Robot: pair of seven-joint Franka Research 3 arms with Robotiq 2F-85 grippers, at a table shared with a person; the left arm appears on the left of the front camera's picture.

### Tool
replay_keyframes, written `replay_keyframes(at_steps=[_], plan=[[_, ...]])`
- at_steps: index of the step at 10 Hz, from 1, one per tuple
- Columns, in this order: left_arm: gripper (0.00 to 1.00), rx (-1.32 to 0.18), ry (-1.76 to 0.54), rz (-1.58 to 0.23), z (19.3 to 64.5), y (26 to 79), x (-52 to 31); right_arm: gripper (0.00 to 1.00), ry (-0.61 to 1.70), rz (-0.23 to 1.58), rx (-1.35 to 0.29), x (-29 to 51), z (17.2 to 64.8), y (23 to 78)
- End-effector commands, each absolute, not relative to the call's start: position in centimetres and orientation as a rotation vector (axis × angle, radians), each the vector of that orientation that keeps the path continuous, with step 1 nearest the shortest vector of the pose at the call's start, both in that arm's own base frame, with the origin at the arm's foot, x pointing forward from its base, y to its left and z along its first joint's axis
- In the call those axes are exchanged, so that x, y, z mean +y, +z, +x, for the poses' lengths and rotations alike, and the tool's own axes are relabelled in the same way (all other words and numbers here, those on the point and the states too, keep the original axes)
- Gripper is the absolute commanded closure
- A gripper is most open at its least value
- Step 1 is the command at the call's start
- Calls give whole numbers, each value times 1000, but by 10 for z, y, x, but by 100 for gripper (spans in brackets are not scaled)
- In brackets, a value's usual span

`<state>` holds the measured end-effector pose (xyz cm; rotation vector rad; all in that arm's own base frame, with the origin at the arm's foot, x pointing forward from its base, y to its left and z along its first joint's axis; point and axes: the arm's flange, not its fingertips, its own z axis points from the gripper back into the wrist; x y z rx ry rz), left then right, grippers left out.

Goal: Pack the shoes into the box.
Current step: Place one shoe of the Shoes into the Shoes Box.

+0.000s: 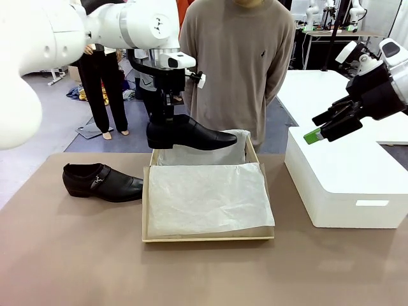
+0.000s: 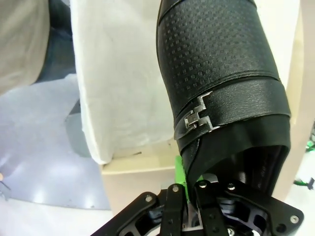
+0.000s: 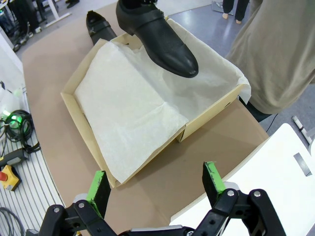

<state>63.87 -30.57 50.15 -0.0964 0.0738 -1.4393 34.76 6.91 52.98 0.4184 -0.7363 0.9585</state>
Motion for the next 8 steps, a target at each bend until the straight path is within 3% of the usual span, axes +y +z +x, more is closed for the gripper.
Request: replay_keyframes(at_steps=[1,8], plan=[[100,72,-1491,-80,656,512,-315,0,978,438,-753,68,351,529],[100,64,-1487,-99,644,494,-319,0,978,438,-753,68,351,529]])
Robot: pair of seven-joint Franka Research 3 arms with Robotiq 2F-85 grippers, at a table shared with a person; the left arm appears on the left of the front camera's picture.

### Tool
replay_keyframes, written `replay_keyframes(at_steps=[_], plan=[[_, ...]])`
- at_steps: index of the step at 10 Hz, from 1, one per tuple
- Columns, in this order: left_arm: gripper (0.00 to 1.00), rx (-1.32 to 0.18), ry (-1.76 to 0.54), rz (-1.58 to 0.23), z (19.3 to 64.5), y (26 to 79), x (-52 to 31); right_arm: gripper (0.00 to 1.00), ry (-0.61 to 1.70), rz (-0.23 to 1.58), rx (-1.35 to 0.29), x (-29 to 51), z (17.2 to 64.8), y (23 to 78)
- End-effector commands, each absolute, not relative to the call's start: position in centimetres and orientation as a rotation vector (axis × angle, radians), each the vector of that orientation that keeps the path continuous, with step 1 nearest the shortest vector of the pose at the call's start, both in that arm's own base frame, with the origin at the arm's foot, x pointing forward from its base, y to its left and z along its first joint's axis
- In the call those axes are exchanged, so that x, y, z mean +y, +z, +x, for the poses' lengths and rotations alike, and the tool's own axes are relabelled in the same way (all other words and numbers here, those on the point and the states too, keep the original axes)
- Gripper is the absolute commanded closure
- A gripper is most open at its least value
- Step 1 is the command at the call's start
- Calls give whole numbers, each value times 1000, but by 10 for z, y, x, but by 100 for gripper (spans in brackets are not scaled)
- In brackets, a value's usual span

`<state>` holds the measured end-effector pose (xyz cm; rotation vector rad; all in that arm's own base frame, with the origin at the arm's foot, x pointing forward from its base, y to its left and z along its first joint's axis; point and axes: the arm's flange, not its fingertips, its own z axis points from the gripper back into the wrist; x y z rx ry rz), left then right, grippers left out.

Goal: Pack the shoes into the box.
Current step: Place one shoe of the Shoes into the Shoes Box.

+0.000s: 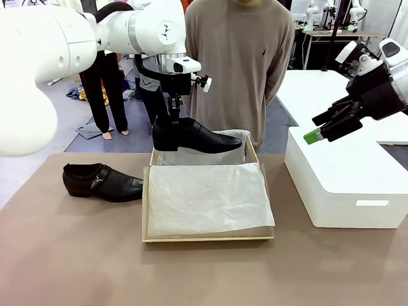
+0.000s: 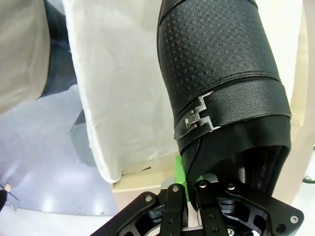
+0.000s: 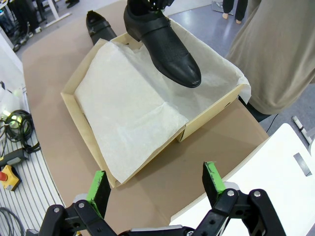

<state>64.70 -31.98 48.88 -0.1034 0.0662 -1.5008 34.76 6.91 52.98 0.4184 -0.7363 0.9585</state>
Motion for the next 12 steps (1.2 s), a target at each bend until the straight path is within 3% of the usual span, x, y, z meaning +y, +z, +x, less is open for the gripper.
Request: replay_keyframes(at_steps=[1,12], plan=[[100,64,-1487,-99,644,494,-319,0,978,438,-753,68,351,529],[100,2,-1624,-46,658,466,-343,0,978,438,-753,68,351,529]])
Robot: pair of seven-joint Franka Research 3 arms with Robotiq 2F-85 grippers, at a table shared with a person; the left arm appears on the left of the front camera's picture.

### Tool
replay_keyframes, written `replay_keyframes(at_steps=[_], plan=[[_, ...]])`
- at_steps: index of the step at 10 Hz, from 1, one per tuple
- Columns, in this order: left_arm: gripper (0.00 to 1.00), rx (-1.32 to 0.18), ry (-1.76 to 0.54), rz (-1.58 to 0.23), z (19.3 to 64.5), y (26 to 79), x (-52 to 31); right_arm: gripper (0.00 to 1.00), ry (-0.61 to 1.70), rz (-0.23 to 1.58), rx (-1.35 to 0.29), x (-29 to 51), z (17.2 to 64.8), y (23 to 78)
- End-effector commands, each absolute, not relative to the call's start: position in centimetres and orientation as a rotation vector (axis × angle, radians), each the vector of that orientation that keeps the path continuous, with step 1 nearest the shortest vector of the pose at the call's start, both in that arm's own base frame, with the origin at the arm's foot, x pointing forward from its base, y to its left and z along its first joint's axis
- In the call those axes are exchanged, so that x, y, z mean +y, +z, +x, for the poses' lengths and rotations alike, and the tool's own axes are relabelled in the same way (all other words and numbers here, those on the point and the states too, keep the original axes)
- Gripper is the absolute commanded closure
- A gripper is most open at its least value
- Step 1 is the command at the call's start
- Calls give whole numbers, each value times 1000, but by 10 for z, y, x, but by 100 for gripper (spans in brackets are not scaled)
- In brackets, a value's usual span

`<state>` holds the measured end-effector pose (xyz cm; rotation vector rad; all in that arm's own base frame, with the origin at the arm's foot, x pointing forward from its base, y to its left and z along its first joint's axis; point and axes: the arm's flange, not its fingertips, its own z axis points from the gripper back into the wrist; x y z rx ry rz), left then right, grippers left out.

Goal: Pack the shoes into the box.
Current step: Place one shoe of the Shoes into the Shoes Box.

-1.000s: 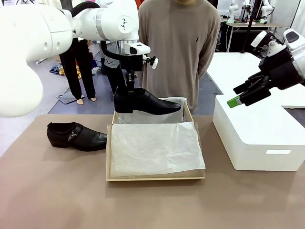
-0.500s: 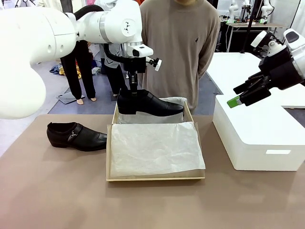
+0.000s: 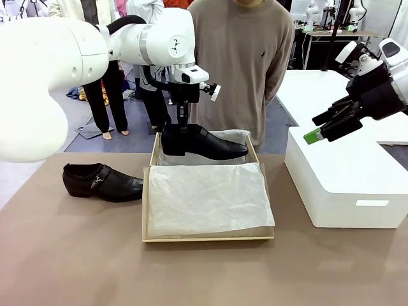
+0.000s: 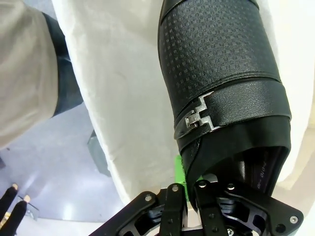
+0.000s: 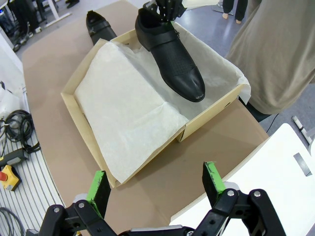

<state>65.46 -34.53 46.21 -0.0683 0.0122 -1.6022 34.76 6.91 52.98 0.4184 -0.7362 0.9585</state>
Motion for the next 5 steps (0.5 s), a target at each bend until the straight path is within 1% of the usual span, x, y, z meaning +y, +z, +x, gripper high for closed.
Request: replay_keyframes(at_steps=[1,5], plan=[[100,8,-1619,-54,659,462,-343,0,978,438,-753,68,351,529],[100,3,-1563,-29,663,445,-340,0,978,438,-753,68,351,529]])
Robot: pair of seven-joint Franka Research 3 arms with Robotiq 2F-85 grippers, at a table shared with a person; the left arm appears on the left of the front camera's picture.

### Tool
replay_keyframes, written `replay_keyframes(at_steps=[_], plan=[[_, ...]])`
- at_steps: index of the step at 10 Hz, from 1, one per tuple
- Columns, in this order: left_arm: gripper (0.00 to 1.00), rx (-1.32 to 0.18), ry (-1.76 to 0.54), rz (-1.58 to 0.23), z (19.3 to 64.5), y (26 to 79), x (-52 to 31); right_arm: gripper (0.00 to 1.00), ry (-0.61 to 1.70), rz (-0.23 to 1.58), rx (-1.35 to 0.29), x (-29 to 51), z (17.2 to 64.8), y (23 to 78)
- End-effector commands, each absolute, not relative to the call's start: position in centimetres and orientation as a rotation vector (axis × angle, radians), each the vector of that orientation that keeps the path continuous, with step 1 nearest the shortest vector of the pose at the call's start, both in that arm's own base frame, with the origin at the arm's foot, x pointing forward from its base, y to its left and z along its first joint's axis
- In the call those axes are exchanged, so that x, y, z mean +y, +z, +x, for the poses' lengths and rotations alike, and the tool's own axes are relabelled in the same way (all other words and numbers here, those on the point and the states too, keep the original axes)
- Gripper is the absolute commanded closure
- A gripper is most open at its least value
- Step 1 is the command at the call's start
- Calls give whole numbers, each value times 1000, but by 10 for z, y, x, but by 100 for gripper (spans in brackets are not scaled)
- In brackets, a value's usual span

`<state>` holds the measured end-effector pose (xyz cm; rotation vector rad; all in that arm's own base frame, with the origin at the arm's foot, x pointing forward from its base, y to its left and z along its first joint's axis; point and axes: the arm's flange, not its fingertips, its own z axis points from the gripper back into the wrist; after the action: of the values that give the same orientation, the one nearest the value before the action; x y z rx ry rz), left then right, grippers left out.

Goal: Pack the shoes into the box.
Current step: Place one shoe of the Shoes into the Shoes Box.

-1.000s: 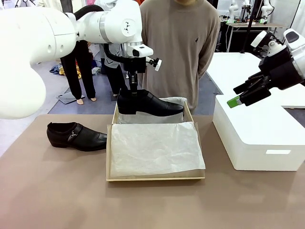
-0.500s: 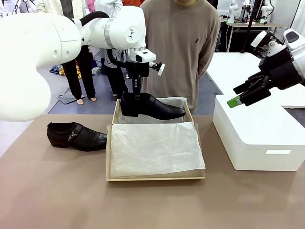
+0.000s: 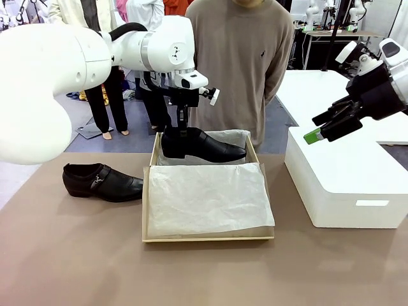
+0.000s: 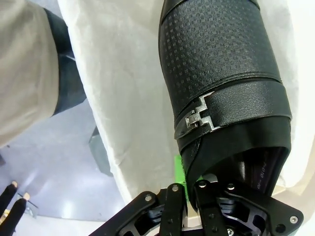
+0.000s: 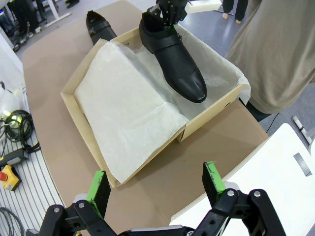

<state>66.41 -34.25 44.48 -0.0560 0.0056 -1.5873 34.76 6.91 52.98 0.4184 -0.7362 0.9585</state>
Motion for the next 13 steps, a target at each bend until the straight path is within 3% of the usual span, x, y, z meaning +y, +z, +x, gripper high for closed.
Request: replay_keyframes(at_steps=[1,12,13], plan=[[100,-1,-1552,-38,665,440,-339,0,978,438,-753,68,351,529],[100,30,-1518,-68,681,402,-337,0,978,438,-753,68,351,529],[81,31,-1518,-66,681,401,-336,0,978,438,-753,68,351,529]])
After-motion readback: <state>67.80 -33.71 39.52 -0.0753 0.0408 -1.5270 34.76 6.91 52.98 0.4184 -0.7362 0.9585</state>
